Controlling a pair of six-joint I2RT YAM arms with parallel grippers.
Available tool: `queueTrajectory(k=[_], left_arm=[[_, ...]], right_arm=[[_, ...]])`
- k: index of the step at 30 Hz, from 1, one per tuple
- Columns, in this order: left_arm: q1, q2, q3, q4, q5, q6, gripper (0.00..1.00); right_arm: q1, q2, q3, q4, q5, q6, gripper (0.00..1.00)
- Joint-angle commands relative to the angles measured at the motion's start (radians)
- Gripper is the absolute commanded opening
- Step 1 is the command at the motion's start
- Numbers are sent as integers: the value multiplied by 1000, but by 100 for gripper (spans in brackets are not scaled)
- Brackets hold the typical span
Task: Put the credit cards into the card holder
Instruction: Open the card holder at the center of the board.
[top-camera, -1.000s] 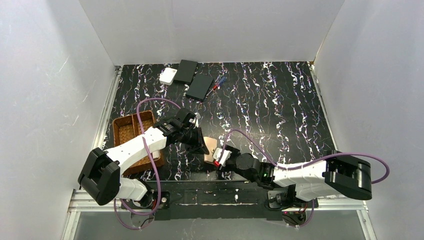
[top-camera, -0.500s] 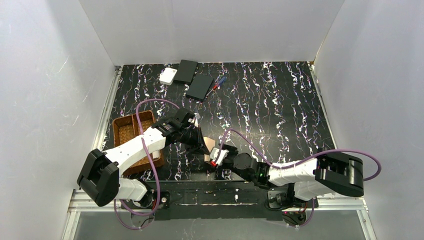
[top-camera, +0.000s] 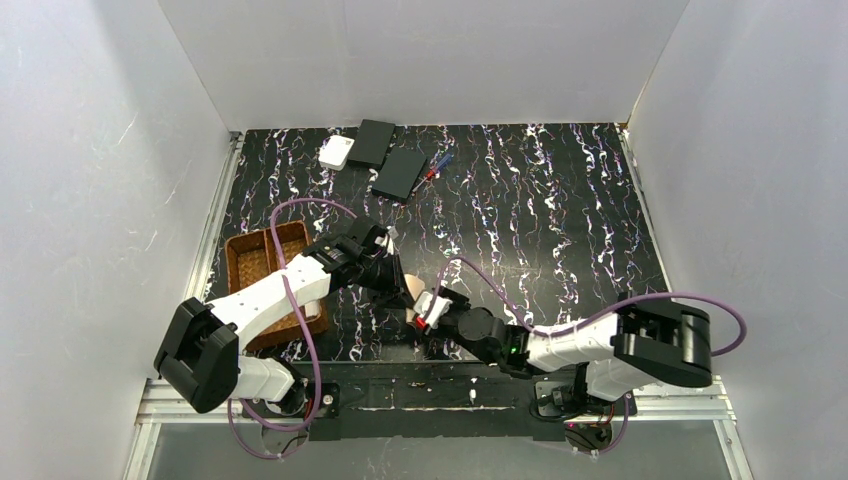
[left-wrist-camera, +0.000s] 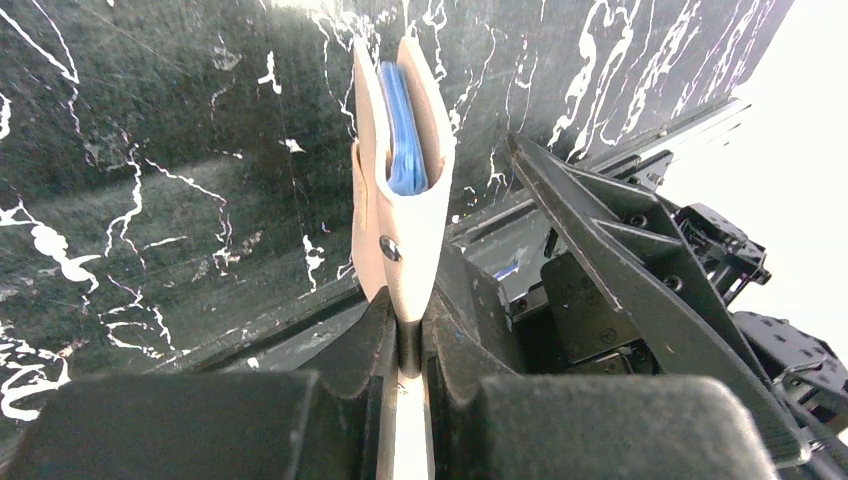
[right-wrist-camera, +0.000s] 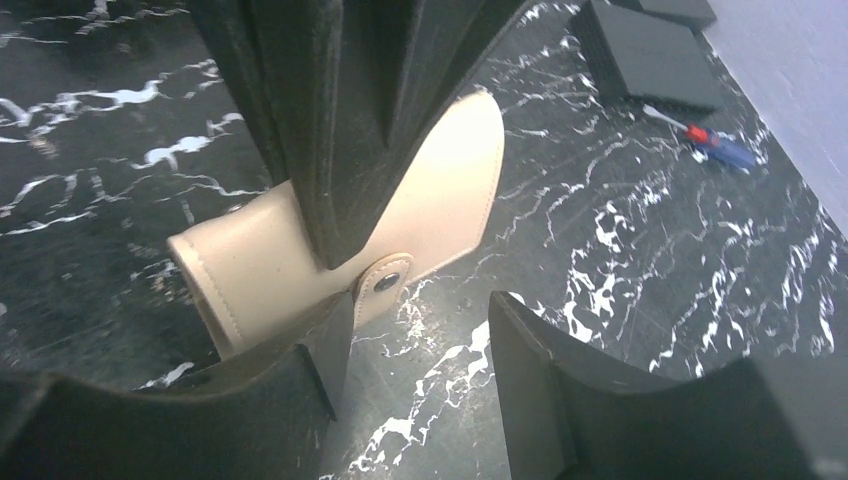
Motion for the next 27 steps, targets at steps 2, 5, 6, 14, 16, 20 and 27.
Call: queueTrajectory(k=[2,5,6,14,16,20,27], left_arm=[[-3,-40,-9,60,97,-19,0],[-3,-30,-21,63,106,-24,0],[-3,-27,-28,64,105,-26,0],[-3,-14,-43,54,83,-16,0],[-3,-17,-45,50,72,-12,0],[-3,-28,-58,47,37,-10,0],[-3,-62,-117,102,-5,-29,0]], right_arm=[[9,104,74,140,261,64,59],[10,132,71,233,311,58,52],[10,133,67,262,322,61,49],[8,93,79,250,324,193,11],[4,71,97,167,338,284,1],[-36,13,89,59,267,500,1],[-244,-135,-2,-42,1,989,1]])
